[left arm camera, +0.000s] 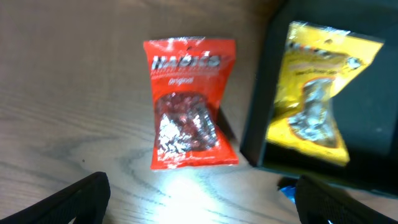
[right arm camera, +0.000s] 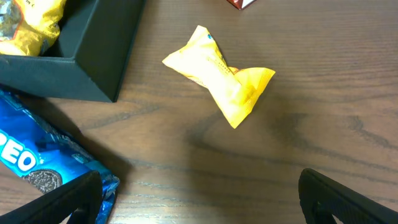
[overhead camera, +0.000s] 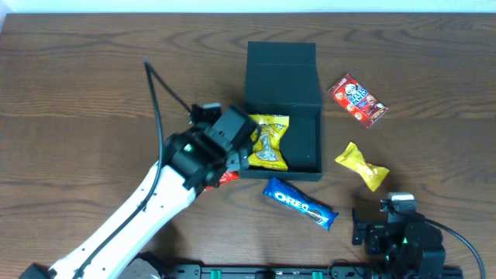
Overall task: Pack container
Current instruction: 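Carry the yellow bag over the black box and release inside, then move the left gripper down onto the red HACKS Original bag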
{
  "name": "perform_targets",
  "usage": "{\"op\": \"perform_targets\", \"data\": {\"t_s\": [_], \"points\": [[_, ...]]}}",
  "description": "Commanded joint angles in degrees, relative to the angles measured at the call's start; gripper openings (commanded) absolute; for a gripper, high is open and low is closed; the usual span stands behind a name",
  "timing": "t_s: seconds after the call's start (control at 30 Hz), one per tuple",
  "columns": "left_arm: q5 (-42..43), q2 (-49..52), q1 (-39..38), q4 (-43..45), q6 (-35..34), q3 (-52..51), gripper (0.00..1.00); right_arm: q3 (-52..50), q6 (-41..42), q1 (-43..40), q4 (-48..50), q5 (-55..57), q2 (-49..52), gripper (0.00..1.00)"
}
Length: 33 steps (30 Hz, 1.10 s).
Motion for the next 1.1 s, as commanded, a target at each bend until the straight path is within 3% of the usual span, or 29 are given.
{"op": "perform_targets", "data": {"t_s": [0.0, 0.23, 0.43, 1.07], "points": [[0.17, -3.50, 1.90, 1.01, -1.20, -4.20, 0.96, -0.33, -0.66, -0.94, -0.46, -0.24, -0.28, 0.99], [8.11, -3.82, 11.74, 3.82, 2.40, -10.21, 0.96, -0.33, -0.66, -0.94, -0.44, -0.22, -0.28, 0.99], [16.87, 2.73, 17.14, 9.05, 12.55, -10.80, 0.95, -0.33, -0.66, -0.94, -0.46, -0.22, -0.28, 0.99], [18.56, 18.78, 17.62, 15.37, 13.35, -10.78, 0.95, -0.33, -0.66, -0.94, -0.44, -0.22, -0.28, 0.99]]}}
